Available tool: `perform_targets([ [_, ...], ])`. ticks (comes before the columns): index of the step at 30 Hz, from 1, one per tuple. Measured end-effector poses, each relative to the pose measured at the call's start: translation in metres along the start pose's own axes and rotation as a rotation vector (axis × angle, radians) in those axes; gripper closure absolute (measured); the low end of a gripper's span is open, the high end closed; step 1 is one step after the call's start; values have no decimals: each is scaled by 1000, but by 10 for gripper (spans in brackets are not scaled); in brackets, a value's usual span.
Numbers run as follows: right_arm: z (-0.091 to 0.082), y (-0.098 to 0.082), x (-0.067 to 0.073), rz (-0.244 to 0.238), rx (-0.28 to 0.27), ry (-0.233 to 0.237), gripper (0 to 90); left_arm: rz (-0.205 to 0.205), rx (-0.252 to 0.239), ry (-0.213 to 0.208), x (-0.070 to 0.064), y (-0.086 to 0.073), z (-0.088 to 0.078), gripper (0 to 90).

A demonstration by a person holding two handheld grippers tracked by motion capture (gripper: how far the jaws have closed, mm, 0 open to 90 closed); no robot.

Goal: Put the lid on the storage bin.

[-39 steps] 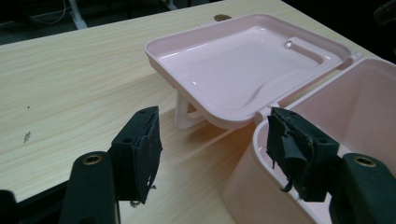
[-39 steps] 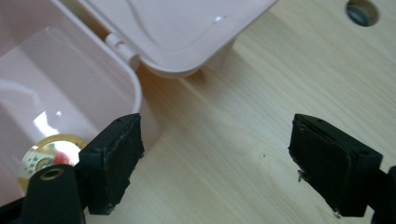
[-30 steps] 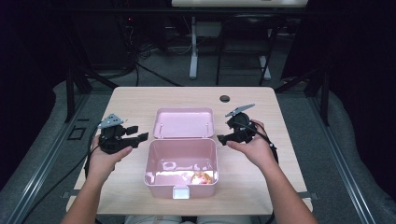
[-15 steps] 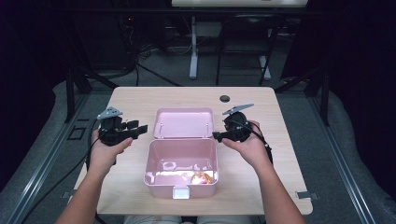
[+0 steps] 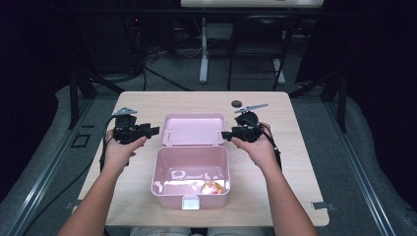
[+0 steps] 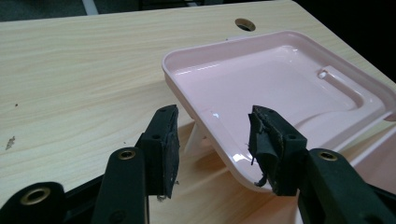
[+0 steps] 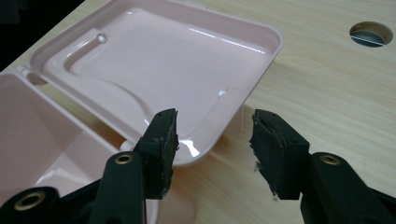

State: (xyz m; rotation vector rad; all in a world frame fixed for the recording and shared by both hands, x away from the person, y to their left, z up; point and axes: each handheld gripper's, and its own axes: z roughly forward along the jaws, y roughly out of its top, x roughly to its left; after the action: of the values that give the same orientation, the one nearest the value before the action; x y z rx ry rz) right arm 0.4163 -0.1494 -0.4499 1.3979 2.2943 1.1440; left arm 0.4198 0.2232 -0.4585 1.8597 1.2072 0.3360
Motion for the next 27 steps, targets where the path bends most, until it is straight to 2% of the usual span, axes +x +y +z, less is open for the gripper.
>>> perform_targets([
  [4,9,1,-3,33,-3,15,509,-5,9,19,-1,3,11,533],
  [9,16,-1,-6,38,-21,13,522,-15,27,26,-3,4,23,547],
  [11,17,-1,-7,55,-19,13,527,-25,31,29,-3,5,28,561],
  [16,17,-4,-12,82,-37,8,545,-26,26,64,-2,5,35,614],
  [27,22,-6,-11,104,-35,15,546,-42,53,45,0,5,46,663],
])
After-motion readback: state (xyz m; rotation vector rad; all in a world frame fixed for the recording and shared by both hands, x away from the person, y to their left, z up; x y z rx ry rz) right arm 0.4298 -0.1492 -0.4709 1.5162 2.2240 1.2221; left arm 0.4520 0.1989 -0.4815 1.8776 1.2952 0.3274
